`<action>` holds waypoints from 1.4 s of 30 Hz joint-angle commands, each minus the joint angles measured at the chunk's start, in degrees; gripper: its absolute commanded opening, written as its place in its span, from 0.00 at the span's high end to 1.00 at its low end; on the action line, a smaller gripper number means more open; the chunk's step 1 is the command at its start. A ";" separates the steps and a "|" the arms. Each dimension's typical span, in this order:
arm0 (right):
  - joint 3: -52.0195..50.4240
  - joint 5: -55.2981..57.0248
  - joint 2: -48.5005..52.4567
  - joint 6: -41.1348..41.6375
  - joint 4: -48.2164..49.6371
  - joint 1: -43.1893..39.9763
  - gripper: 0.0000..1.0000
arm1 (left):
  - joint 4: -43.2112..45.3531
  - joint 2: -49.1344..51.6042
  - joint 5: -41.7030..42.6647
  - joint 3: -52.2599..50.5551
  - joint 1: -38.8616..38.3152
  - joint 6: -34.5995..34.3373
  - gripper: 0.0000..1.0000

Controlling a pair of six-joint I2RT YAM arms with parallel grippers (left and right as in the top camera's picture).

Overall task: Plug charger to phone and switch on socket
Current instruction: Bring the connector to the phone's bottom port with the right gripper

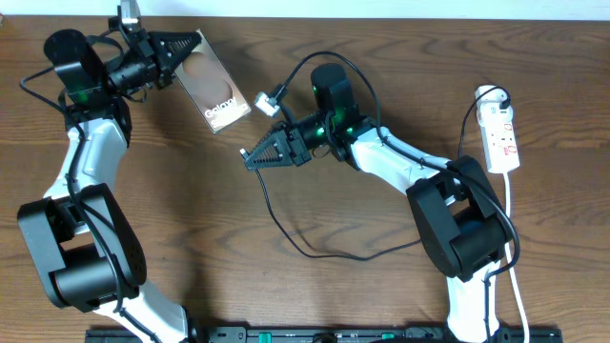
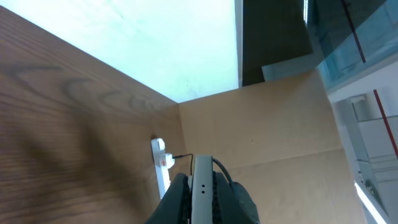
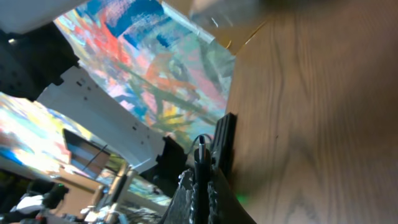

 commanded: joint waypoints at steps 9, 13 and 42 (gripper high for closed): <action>0.22 3.37 -0.07 9.79 10.69 -0.13 0.99 | 0.31 -1.57 1.42 1.20 0.02 0.61 0.92; 0.22 4.61 -0.07 10.43 10.86 -0.17 0.99 | 0.31 -1.57 2.21 1.20 0.00 0.61 0.93; 0.22 6.62 -0.07 17.51 17.70 -0.55 0.99 | 0.26 -1.57 3.91 1.14 -0.26 -0.79 0.93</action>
